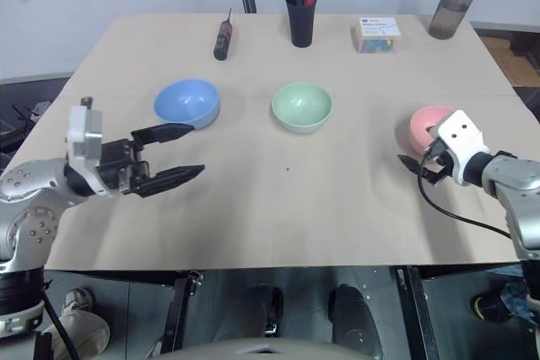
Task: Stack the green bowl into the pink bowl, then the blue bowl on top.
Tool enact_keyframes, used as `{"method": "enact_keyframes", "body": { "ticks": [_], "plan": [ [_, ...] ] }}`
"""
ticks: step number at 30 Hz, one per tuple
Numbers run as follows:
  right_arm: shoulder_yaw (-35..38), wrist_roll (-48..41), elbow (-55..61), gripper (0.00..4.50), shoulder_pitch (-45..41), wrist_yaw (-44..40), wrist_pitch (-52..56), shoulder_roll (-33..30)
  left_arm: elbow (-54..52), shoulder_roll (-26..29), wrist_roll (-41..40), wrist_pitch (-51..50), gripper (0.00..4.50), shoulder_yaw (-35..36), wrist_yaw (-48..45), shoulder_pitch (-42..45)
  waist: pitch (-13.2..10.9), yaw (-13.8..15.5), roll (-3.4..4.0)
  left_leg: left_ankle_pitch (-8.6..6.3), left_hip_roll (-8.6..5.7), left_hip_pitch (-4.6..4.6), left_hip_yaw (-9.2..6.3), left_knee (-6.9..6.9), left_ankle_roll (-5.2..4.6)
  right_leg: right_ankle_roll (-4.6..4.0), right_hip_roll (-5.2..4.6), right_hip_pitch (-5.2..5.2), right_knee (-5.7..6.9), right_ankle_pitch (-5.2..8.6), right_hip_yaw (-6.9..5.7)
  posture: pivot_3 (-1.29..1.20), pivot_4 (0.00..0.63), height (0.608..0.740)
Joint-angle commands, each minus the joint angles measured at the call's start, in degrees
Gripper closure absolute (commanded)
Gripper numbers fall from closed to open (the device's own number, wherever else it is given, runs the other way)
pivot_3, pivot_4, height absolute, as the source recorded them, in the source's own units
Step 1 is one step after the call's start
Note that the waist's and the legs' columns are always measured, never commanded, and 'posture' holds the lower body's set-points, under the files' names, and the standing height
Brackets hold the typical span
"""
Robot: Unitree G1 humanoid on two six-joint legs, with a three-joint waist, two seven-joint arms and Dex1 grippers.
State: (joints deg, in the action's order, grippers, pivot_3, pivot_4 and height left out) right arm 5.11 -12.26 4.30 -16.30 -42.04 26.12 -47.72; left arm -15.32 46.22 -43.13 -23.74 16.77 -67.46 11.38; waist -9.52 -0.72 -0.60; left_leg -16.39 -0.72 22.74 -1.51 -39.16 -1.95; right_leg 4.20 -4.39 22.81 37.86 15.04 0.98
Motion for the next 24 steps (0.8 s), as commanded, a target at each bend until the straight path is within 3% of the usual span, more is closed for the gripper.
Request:
{"method": "enact_keyframes", "body": {
  "ticks": [1,9,13,16,19,24],
  "plan": [
    [-1.5,2.5,-3.6,0.78,-3.1,1.0,-1.0,0.8,-2.6,0.0,-2.9,-1.2,0.00,-0.2,-0.9,1.4,0.0,0.0,0.00,0.01,0.00,0.00,0.01,0.00,0.02,0.00,0.01,0.00,0.00,0.00,0.00,0.00,0.150,0.740],
    [-4.3,6.5,-8.0,4.29,-6.6,1.2,-3.0,1.8,-4.2,0.0,-4.3,-2.4,0.00,0.5,0.1,0.8,0.0,0.0,0.02,0.03,0.00,0.01,0.00,0.00,0.05,0.00,0.03,0.01,0.00,0.00,0.00,0.00,0.150,0.740],
    [-4.8,6.7,-4.6,4.40,-6.9,-0.1,-4.2,1.8,-4.1,-0.3,-4.1,-2.0,0.00,1.1,1.0,-0.4,0.0,0.0,0.02,0.03,0.00,0.01,0.00,0.00,0.05,0.00,0.03,0.01,0.00,0.00,0.01,0.00,0.150,0.740],
    [-7.9,0.1,8.4,4.40,-5.6,-6.2,-0.8,3.8,-2.9,-0.2,-2.4,-1.0,0.00,1.1,1.6,-1.2,-0.1,-0.4,0.09,0.02,0.00,0.01,0.01,0.01,0.04,0.00,0.04,0.04,0.00,0.00,0.03,0.00,0.150,0.740],
    [-14.2,-1.1,16.9,4.40,-5.6,-6.8,3.0,7.6,-1.9,-0.6,-1.1,-0.2,0.00,0.6,2.3,-0.8,-0.1,-0.3,0.09,0.00,0.19,0.02,0.01,0.02,0.01,0.00,0.23,0.11,0.03,0.00,0.08,0.00,0.150,0.740],
    [-24.1,0.7,19.3,4.40,-8.9,-5.5,8.8,14.9,-1.0,-1.1,0.3,0.4,0.00,-0.2,3.4,0.3,-0.1,0.1,0.07,0.01,0.03,0.06,-0.04,-0.04,0.02,0.00,0.11,0.10,0.03,0.00,0.05,0.00,0.150,0.740]
  ]
}}
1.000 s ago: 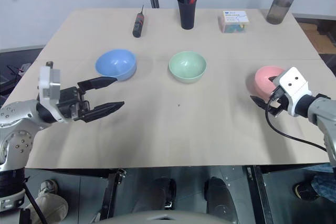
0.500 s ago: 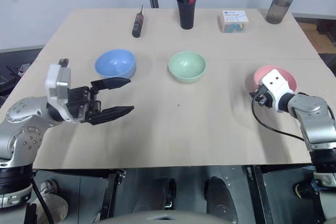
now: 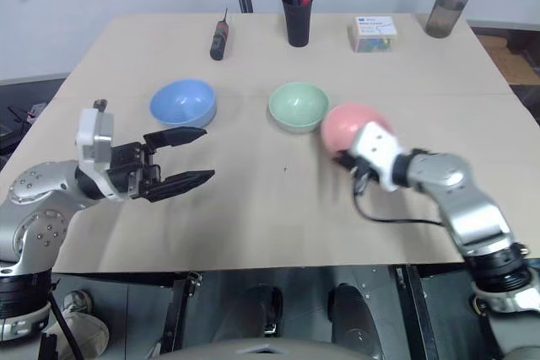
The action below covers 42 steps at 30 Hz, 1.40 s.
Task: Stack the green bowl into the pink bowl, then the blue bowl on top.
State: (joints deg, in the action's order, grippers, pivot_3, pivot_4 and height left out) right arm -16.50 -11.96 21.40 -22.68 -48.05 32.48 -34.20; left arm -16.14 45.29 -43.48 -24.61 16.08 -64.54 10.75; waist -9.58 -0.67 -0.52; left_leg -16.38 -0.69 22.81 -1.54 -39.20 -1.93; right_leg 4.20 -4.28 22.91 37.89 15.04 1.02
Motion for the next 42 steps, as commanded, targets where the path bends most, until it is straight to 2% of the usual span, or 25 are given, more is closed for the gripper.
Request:
{"method": "enact_keyframes", "body": {
  "ticks": [1,5,8,13,16,21,25,27,31,33,35,39,42],
  "plan": [
    [-3.4,0.6,2.1,4.40,-3.0,0.4,3.2,1.8,-0.1,-0.2,0.9,1.3,0.00,0.3,0.7,1.1,0.0,0.1,-0.01,0.03,-0.02,0.02,0.00,-0.04,0.05,0.00,-0.01,0.00,0.00,0.00,0.00,0.00,0.150,0.740],
    [-5.6,-1.3,1.7,4.40,-4.3,-2.7,6.9,1.6,-0.4,0.0,1.2,1.0,0.00,0.6,1.0,0.9,0.0,0.0,-0.01,0.12,-0.06,0.03,-0.08,-0.02,0.20,0.00,-0.03,0.00,-0.02,0.00,-0.08,0.00,0.150,0.740],
    [-5.4,-1.5,0.9,3.41,-5.3,-2.6,8.4,2.2,-0.9,0.1,1.7,1.0,0.00,0.9,1.7,0.4,0.0,-0.1,-0.01,0.12,-0.03,0.02,-0.09,-0.01,0.21,-0.01,0.01,0.00,-0.01,0.00,-0.09,0.00,0.150,0.740],
    [-4.0,-3.0,2.2,1.22,-6.0,-2.7,10.7,2.4,-1.1,0.2,1.7,1.1,0.00,1.1,2.0,0.3,0.0,-0.1,-0.01,0.12,-0.02,0.02,-0.07,-0.01,0.20,0.00,0.01,0.01,0.00,0.00,-0.07,0.00,0.150,0.740],
    [-1.3,-3.6,3.8,0.10,-6.5,-0.5,10.8,3.1,-1.1,0.0,1.8,1.3,0.00,1.1,2.5,0.5,0.0,-0.1,-0.01,0.12,-0.02,0.02,-0.08,-0.01,0.20,0.00,0.01,0.01,0.00,0.00,-0.07,0.00,0.150,0.740],
    [4.9,-6.4,6.3,0.10,-6.4,0.0,9.1,2.0,-0.6,-0.1,2.7,1.3,0.00,0.7,4.2,1.3,0.0,0.0,-0.01,0.12,-0.04,0.04,-0.08,-0.01,0.20,0.00,-0.02,0.01,0.00,0.00,-0.07,0.00,0.150,0.740],
    [9.3,-7.8,6.6,0.10,-5.4,0.9,6.6,2.0,0.8,-0.2,8.8,4.1,0.00,-1.6,7.5,3.6,0.0,0.0,-0.01,0.11,-0.04,0.03,-0.09,0.00,0.19,0.00,-0.01,0.00,0.00,0.00,-0.09,0.00,0.150,0.740],
    [11.0,-7.4,6.4,0.10,-5.1,2.1,4.9,2.0,2.5,0.2,14.2,7.3,0.00,-4.2,8.8,6.0,0.0,-0.1,-0.01,0.11,-0.04,0.03,-0.08,0.00,0.20,0.00,0.01,0.01,0.01,0.00,-0.08,0.00,0.150,0.740],
    [15.1,-7.1,5.2,0.10,-4.3,3.8,3.2,0.4,8.5,2.4,33.8,15.7,0.00,-13.8,14.9,12.9,0.0,0.1,-0.01,0.12,-0.12,0.03,-0.04,0.00,0.20,0.00,0.01,0.00,0.00,0.00,-0.06,0.00,0.150,0.740],
    [17.9,-7.4,5.5,0.10,-3.3,4.3,2.8,-1.0,15.0,3.7,42.0,24.2,0.00,-21.3,11.2,19.8,0.0,0.4,-0.03,0.12,-0.19,0.04,-0.03,0.00,0.20,0.01,0.02,0.01,-0.01,-0.01,-0.06,0.00,0.150,0.740],
    [21.0,-7.7,6.7,0.10,-1.5,4.9,2.5,-2.4,22.7,2.2,46.2,30.1,0.00,-26.4,8.5,27.0,0.0,0.8,-0.05,0.12,-0.28,0.10,-0.07,0.01,0.20,0.01,0.05,0.01,-0.02,0.00,-0.13,0.00,0.150,0.740],
    [26.3,-8.8,10.9,0.10,3.4,5.4,2.8,-5.5,42.8,-4.5,54.8,46.0,0.00,-34.5,9.7,41.2,0.0,1.5,-0.06,0.12,-0.31,0.15,-0.04,-0.01,0.19,0.01,0.08,0.03,-0.05,0.00,-0.12,0.00,0.150,0.740],
    [28.3,-9.3,13.6,0.10,5.8,6.7,3.6,-6.6,55.1,-8.7,59.7,55.1,0.00,-38.0,11.9,48.6,0.0,0.9,-0.10,0.11,-0.34,0.27,0.00,-0.02,0.17,0.02,0.07,0.14,-0.05,0.00,-0.07,0.00,0.150,0.740]
  ]
}}
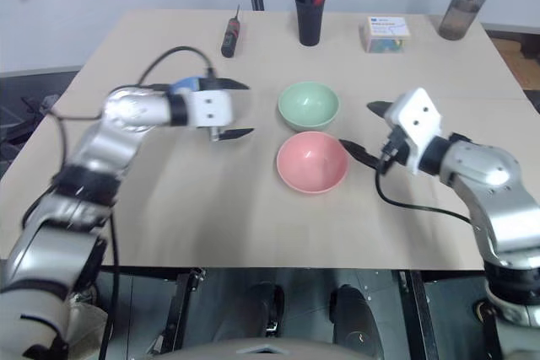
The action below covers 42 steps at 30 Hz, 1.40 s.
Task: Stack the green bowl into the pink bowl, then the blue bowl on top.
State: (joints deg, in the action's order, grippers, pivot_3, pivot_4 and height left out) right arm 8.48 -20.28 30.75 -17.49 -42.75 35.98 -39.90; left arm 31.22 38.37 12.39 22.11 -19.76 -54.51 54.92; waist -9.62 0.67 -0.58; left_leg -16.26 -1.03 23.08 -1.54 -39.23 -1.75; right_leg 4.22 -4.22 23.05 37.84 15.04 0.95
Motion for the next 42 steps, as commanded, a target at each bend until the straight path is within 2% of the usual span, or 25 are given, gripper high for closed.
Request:
{"method": "enact_keyframes", "body": {
  "ticks": [1,7,10,12,18,19,22,25,29,33,37,40,42],
  "plan": [
    [3.9,-1.3,5.5,0.10,1.5,2.2,0.8,-1.0,11.6,-3.4,6.1,11.0,0.00,-3.7,3.4,6.9,0.0,-0.7,-0.04,0.00,0.02,0.04,0.05,0.00,0.00,0.00,0.01,0.06,0.01,0.00,0.05,0.00,0.150,0.740],
    [3.4,-2.0,9.6,0.10,2.6,6.7,3.8,-0.2,28.2,-9.8,19.1,20.6,0.00,-11.8,14.9,16.3,0.0,-1.4,-0.06,0.01,0.00,0.62,-0.09,-0.23,0.00,0.03,0.01,0.54,0.14,-0.01,-0.05,0.00,0.150,0.740],
    [2.9,-2.4,10.6,0.00,2.4,8.0,4.8,-0.1,32.8,-11.2,22.9,22.7,0.83,-14.3,18.4,18.7,0.0,-1.6,-0.07,0.01,-0.04,0.66,-0.10,-0.23,-0.01,0.04,-0.01,0.58,0.12,-0.01,-0.05,0.00,0.150,0.740],
    [2.7,-2.7,11.1,0.00,2.5,8.6,5.1,-0.2,34.7,-11.8,23.4,23.7,1.61,-14.7,18.8,19.5,0.0,-1.5,-0.08,0.01,-0.04,0.67,-0.12,-0.22,0.00,0.04,0.00,0.61,0.14,-0.01,-0.08,0.00,0.150,0.740],
    [2.4,-2.7,11.0,0.00,3.3,9.4,4.8,-0.4,37.4,-13.0,23.6,25.3,4.30,-14.0,18.0,20.5,0.0,-1.3,-0.09,0.01,-0.09,0.71,-0.16,-0.23,-0.01,0.04,-0.04,0.59,0.12,0.00,-0.13,0.00,0.150,0.740],
    [2.3,-2.7,10.8,0.00,3.4,9.5,4.6,-0.5,37.4,-13.0,23.0,25.6,4.42,-13.5,17.2,20.5,0.0,-1.3,-0.10,0.01,-0.10,0.72,-0.18,-0.23,-0.01,0.04,-0.05,0.59,0.12,0.00,-0.14,0.00,0.150,0.740],
    [2.2,-2.6,10.5,0.00,3.8,9.4,4.1,-0.7,36.7,-12.5,18.7,27.1,4.42,-10.7,12.5,20.5,0.0,-1.3,-0.10,0.02,-0.10,0.74,-0.21,-0.23,0.00,0.04,-0.05,0.60,0.12,0.00,-0.18,0.00,0.150,0.740],
    [3.4,-2.2,9.7,0.00,6.4,7.8,2.8,-2.2,32.0,-10.3,6.5,29.6,4.42,-5.4,-1.9,19.8,-0.1,-1.4,-0.10,0.02,-0.09,0.75,-0.21,-0.24,0.01,0.04,-0.05,0.61,0.12,0.00,-0.19,0.00,0.150,0.740],
    [7.0,-2.5,9.3,0.00,11.6,6.2,1.2,-3.9,16.9,-6.5,-10.2,23.2,4.42,-2.4,-22.4,15.9,0.0,-1.5,-0.09,0.02,-0.05,0.75,-0.23,-0.23,0.01,0.04,-0.05,0.60,0.11,0.00,-0.19,0.00,0.150,0.740],
    [9.4,-3.4,9.3,0.00,14.4,4.8,0.0,-4.4,0.6,-3.6,-19.9,12.4,4.42,-2.1,-33.2,11.3,0.0,-1.5,-0.08,0.02,0.03,0.69,-0.20,-0.28,0.01,0.04,-0.03,0.54,0.15,0.00,-0.15,0.00,0.150,0.740],
    [12.0,-5.6,11.3,0.00,17.7,2.8,-0.9,-4.4,-9.6,-3.0,-23.9,6.4,4.42,-3.4,-37.8,8.1,0.0,-1.4,-0.07,0.02,0.10,0.66,-0.21,-0.43,0.00,0.04,0.04,0.49,0.25,0.00,-0.15,0.00,0.150,0.740],
    [15.8,-7.5,14.9,0.00,22.4,0.3,-3.0,-4.2,-11.2,-4.3,-23.6,5.0,4.42,-5.0,-38.0,7.3,0.0,-1.2,-0.04,0.01,0.14,0.65,-0.23,-0.50,0.00,0.04,0.07,0.43,0.24,0.00,-0.16,0.00,0.150,0.740],
    [21.0,-11.9,17.3,0.00,26.6,-1.8,-2.5,-3.4,-10.1,-4.9,-23.0,5.8,4.42,-6.1,-38.0,7.6,0.0,-1.1,-0.05,0.01,0.12,0.65,-0.28,-0.54,-0.01,0.04,0.06,0.40,0.24,0.00,-0.20,0.00,0.150,0.740]
  ]
}}
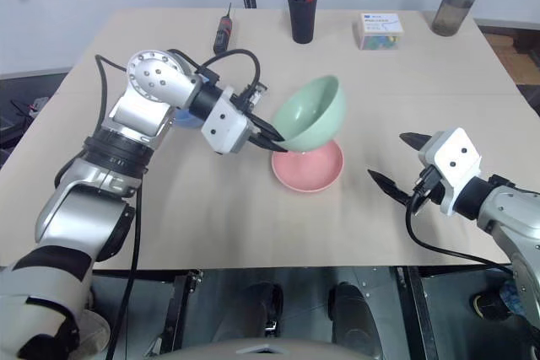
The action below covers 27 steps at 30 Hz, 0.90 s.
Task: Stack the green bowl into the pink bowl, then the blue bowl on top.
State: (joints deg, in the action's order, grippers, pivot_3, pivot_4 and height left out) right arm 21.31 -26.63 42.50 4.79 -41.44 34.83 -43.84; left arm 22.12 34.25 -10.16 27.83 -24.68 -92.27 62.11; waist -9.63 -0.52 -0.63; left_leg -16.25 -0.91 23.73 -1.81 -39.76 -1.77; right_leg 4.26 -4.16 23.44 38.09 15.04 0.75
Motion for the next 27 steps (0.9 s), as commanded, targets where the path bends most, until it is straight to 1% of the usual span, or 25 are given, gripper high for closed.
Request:
{"method": "enact_keyframes", "body": {
  "ticks": [1,2,6,9,10,11,12,13,14,15,16,17,18,21,22,24,25,27],
  "plan": [
    [10.5,-7.4,6.3,0.00,6.1,-3.8,-1.2,0.8,-0.4,-0.8,-0.3,0.7,4.42,-1.7,-0.2,0.7,0.0,0.2,0.00,0.00,0.00,0.03,-0.01,-0.03,0.00,0.00,0.01,-0.01,0.00,0.00,-0.02,0.00,0.150,0.740],
    [12.9,-8.6,7.1,0.00,8.1,-4.6,-1.5,1.0,0.4,-0.9,0.0,1.5,4.42,-2.3,-0.2,1.0,0.0,0.1,-0.01,-0.01,0.00,0.01,-0.03,-0.07,-0.01,0.00,0.02,-0.03,0.00,0.00,-0.03,0.00,0.150,0.740],
    [18.3,-12.9,8.8,0.00,12.3,-5.9,-2.1,1.2,2.5,-0.9,0.2,3.6,4.42,-3.8,-0.2,2.0,0.0,-0.3,-0.01,-0.17,0.00,-0.04,0.03,-0.30,-0.28,0.01,0.03,-0.09,0.17,0.00,0.04,0.00,0.150,0.740],
    [20.6,-15.0,9.5,0.00,13.1,-5.9,-4.0,1.8,4.5,-1.5,1.7,6.6,4.42,-5.2,-0.2,2.9,0.0,-0.2,-0.01,-0.18,0.02,-0.11,0.03,-0.37,-0.31,0.00,0.06,-0.10,0.34,0.00,0.05,0.00,0.150,0.740],
    [20.3,-14.9,9.4,0.00,12.9,-5.6,-4.4,1.7,5.5,-1.7,2.8,8.0,4.13,-5.7,-0.2,3.3,0.0,-0.2,-0.01,-0.18,0.02,-0.11,0.03,-0.38,-0.31,0.00,0.06,-0.10,0.38,0.00,0.06,0.00,0.150,0.740],
    [19.9,-14.9,9.3,0.00,12.7,-5.4,-4.6,1.5,6.1,-1.6,3.4,9.0,3.96,-6.4,-0.2,3.6,0.0,-0.2,-0.01,-0.18,0.01,-0.12,0.03,-0.42,-0.31,0.00,0.06,-0.10,0.41,0.00,0.06,0.00,0.150,0.740],
    [19.2,-14.7,9.1,0.00,12.6,-5.3,-4.8,1.2,6.6,-1.5,3.3,9.6,3.61,-6.8,-0.2,3.7,0.0,-0.2,-0.01,-0.18,0.01,-0.11,0.03,-0.43,-0.31,0.00,0.06,-0.10,0.41,0.00,0.06,0.00,0.150,0.740],
    [18.3,-14.4,8.8,0.00,12.3,-5.1,-5.0,1.0,6.6,-1.3,2.9,9.6,3.43,-7.0,-0.2,3.8,0.0,-0.1,-0.01,-0.18,0.00,-0.10,0.04,-0.45,-0.31,0.00,0.05,-0.10,0.42,0.00,0.07,0.00,0.150,0.740],
    [17.5,-14.2,8.5,0.00,11.9,-4.9,-5.1,0.7,6.4,-1.1,2.3,8.9,3.09,-6.9,-0.2,3.8,0.0,-0.2,-0.01,-0.18,0.00,-0.10,0.04,-0.46,-0.31,0.00,0.05,-0.10,0.41,0.00,0.07,0.00,0.150,0.740],
    [16.8,-14.0,8.1,0.00,11.6,-4.8,-5.3,0.4,5.9,-1.0,1.5,7.8,2.44,-6.3,-0.2,3.6,0.0,-0.2,-0.01,-0.18,0.00,-0.10,0.04,-0.46,-0.31,0.01,0.04,-0.10,0.41,0.00,0.08,0.00,0.150,0.740],
    [16.1,-13.8,7.9,0.00,11.2,-4.8,-5.5,0.1,5.4,-1.2,1.2,6.5,2.15,-4.9,-0.2,3.4,0.0,-0.2,-0.01,-0.18,0.01,-0.10,0.05,-0.46,-0.31,0.01,0.05,-0.09,0.41,0.01,0.09,0.00,0.150,0.740],
    [15.4,-13.8,7.5,0.00,10.7,-4.7,-5.5,-0.1,4.4,-0.9,0.9,4.6,1.99,-3.5,0.0,3.1,0.0,-0.2,-0.01,-0.18,0.01,-0.10,0.05,-0.46,-0.31,0.01,0.05,-0.09,0.42,0.01,0.09,0.00,0.150,0.740],
    [14.7,-13.7,7.3,0.00,10.4,-4.7,-5.7,-0.2,3.0,-0.2,0.4,2.0,1.99,-2.3,0.5,2.7,0.0,-0.2,-0.01,-0.18,0.02,-0.09,0.04,-0.47,-0.31,0.01,0.05,-0.09,0.42,0.01,0.08,0.00,0.150,0.740],
    [12.2,-13.1,6.1,0.00,9.1,-4.9,-6.0,-0.9,0.0,1.5,1.5,-6.1,1.99,2.3,7.0,1.8,0.0,-0.3,-0.01,-0.19,0.05,-0.10,0.05,-0.47,-0.31,0.01,0.07,-0.08,0.43,0.01,0.09,0.00,0.150,0.740],
    [10.9,-12.9,5.4,0.00,7.9,-5.1,-6.3,-1.3,-0.4,3.3,5.3,-8.8,1.99,3.5,11.0,1.5,0.0,-0.3,-0.01,-0.18,0.05,-0.10,0.04,-0.47,-0.31,0.01,0.06,-0.08,0.44,0.01,0.09,0.00,0.150,0.740],
    [9.3,-12.8,4.4,0.00,6.4,-5.4,-6.8,-1.6,-2.0,6.4,11.0,-13.5,1.99,4.7,15.9,0.4,0.0,-0.4,0.01,-0.18,0.06,-0.11,0.05,-0.47,-0.31,0.01,0.08,-0.08,0.44,0.01,0.10,0.00,0.150,0.740],
    [7.3,-12.4,3.3,0.00,4.6,-5.8,-7.2,-1.9,-3.8,9.5,14.6,-18.2,1.99,5.7,18.7,-1.3,0.0,-0.5,0.03,-0.18,0.05,-0.13,0.06,-0.47,-0.31,0.01,0.08,-0.08,0.46,0.01,0.11,0.00,0.150,0.740],
    [3.9,-11.5,1.3,0.00,1.7,-6.7,-8.0,-2.3,-8.2,13.4,19.6,-27.9,1.99,7.6,23.3,-4.6,0.0,-1.0,0.05,-0.19,0.06,-0.18,0.12,-0.45,-0.31,0.01,0.10,-0.07,0.48,0.01,0.18,0.00,0.150,0.740]
  ]
}}
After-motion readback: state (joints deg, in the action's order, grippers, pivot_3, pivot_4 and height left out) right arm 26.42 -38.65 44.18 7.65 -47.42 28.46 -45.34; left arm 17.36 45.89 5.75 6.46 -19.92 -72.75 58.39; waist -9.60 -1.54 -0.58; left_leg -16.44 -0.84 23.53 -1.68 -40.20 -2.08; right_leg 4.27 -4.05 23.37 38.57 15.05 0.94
